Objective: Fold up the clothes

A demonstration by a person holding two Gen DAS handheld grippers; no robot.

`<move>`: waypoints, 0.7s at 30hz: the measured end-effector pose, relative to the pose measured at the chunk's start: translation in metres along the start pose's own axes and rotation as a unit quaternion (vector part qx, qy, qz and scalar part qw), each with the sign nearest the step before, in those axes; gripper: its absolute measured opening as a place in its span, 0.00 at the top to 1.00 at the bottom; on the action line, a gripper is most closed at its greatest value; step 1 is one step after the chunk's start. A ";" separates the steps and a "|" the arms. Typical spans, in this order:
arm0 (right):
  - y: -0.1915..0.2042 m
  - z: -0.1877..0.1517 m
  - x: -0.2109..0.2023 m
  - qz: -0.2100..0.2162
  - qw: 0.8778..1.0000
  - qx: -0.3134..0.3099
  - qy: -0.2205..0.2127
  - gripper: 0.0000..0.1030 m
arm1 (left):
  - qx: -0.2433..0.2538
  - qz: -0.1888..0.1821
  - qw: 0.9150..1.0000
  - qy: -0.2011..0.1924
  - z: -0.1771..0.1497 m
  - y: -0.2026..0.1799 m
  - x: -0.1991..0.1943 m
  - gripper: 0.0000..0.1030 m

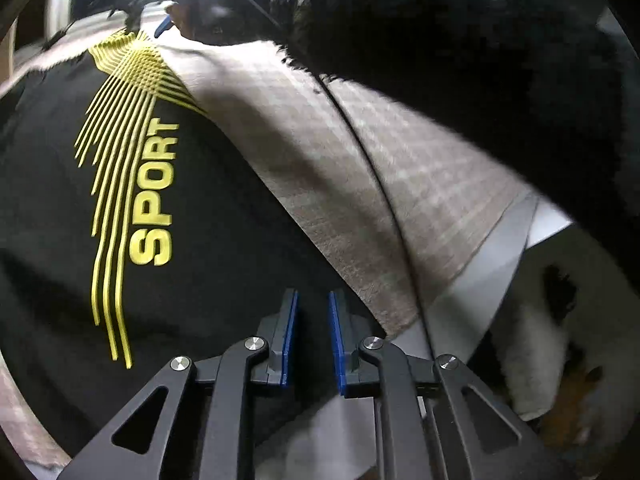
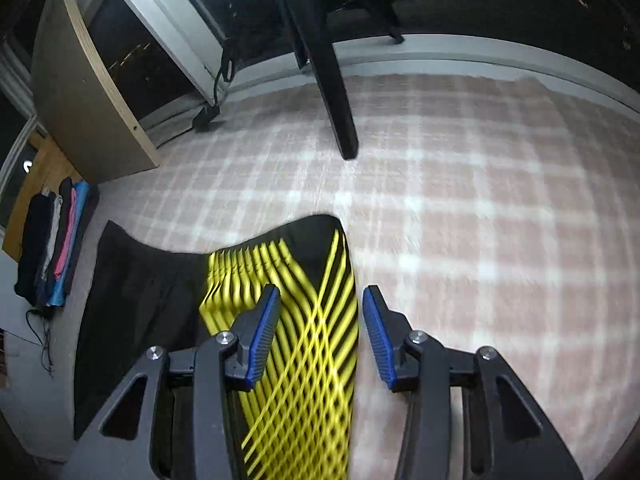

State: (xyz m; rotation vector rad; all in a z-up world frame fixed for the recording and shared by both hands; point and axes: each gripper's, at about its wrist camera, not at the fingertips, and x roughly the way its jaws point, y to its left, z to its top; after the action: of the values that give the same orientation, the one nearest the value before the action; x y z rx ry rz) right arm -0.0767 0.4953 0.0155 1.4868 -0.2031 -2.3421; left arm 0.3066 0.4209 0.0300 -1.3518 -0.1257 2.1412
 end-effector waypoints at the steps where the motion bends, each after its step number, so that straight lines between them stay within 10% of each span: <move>1: 0.003 0.002 0.003 -0.016 1.000 -0.024 -0.001 0.60 | -0.006 0.006 1.000 -0.010 -0.001 0.003 -0.008 0.84; 4: 0.004 0.009 -0.006 -0.059 0.996 -0.065 0.003 0.60 | -0.029 0.025 0.999 -0.037 -0.006 0.012 -0.027 0.49; 7: -0.011 0.013 -0.028 0.006 0.999 -0.033 -0.010 0.56 | -0.023 0.033 0.999 -0.035 -0.009 0.003 -0.027 0.42; 18: -0.008 0.016 -0.025 0.016 0.999 -0.040 -0.009 0.51 | 0.054 0.089 0.995 0.001 -0.004 -0.038 0.016 0.41; 21: -0.005 0.015 -0.010 0.014 0.999 -0.043 0.002 0.51 | 0.041 0.081 0.996 -0.010 -0.003 -0.032 0.010 0.57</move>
State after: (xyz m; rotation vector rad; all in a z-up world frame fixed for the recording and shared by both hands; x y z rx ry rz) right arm -0.0878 0.5030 0.0286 1.4380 -0.1193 -2.2967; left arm 0.3200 0.4518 0.0325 -1.3336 0.0667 2.2667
